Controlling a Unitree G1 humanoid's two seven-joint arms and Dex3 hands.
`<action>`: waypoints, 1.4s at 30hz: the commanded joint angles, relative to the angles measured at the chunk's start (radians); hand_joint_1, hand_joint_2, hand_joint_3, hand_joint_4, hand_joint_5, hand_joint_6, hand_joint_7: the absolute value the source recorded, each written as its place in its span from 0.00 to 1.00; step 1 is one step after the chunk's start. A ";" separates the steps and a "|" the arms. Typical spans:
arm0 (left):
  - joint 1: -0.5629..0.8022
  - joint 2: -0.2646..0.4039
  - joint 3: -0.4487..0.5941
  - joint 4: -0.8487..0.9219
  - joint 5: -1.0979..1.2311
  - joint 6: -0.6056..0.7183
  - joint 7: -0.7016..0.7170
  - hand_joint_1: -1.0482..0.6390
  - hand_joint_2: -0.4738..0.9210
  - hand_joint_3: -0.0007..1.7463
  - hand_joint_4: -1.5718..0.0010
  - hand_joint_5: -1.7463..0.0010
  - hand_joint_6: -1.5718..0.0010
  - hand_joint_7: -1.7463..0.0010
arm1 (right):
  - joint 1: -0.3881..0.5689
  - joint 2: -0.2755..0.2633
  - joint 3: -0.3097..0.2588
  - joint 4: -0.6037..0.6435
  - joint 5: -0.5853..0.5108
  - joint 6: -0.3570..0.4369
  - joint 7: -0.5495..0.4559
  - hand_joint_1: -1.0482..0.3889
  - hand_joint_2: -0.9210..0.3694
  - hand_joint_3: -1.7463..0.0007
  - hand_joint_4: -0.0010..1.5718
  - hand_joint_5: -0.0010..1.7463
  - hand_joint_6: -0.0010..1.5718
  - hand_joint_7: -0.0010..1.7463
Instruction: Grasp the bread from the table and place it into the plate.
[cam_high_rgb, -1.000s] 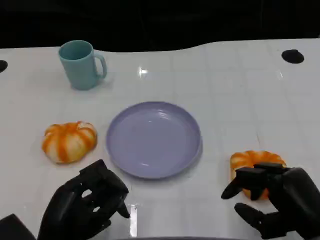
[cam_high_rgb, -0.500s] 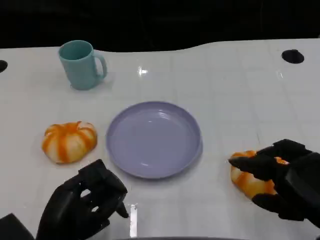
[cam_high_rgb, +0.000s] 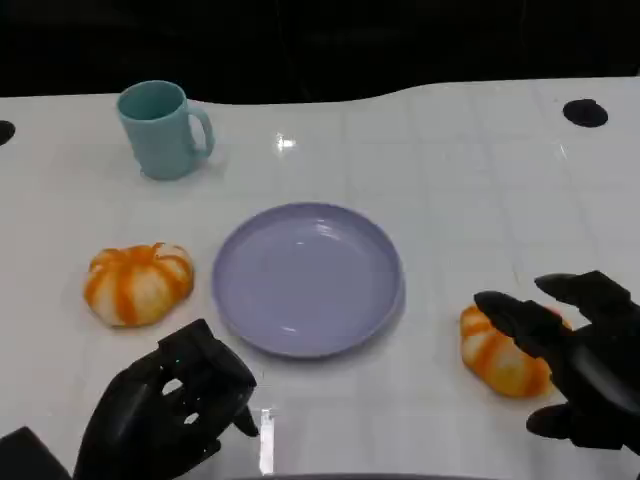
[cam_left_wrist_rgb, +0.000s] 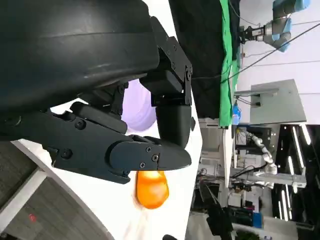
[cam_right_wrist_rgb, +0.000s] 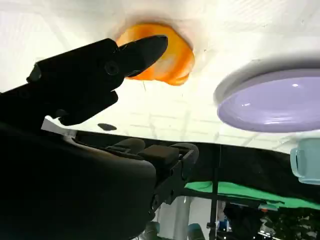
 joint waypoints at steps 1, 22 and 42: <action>0.002 0.004 0.003 -0.003 0.003 0.009 0.010 0.28 1.00 0.18 0.59 0.00 0.63 0.15 | -0.045 -0.003 0.033 0.070 -0.039 0.025 -0.009 0.37 0.11 1.00 0.00 0.25 0.16 0.00; 0.003 -0.003 0.001 -0.008 0.009 0.015 0.014 0.28 1.00 0.18 0.59 0.00 0.63 0.15 | -0.296 0.006 0.184 0.502 -0.045 0.099 -0.091 0.36 0.06 0.99 0.01 0.26 0.16 0.00; 0.000 -0.008 -0.003 -0.010 0.026 0.009 0.031 0.27 1.00 0.18 0.59 0.00 0.63 0.15 | -0.440 0.019 0.217 0.880 0.112 -0.193 -0.553 0.67 0.34 0.45 0.58 1.00 0.47 0.96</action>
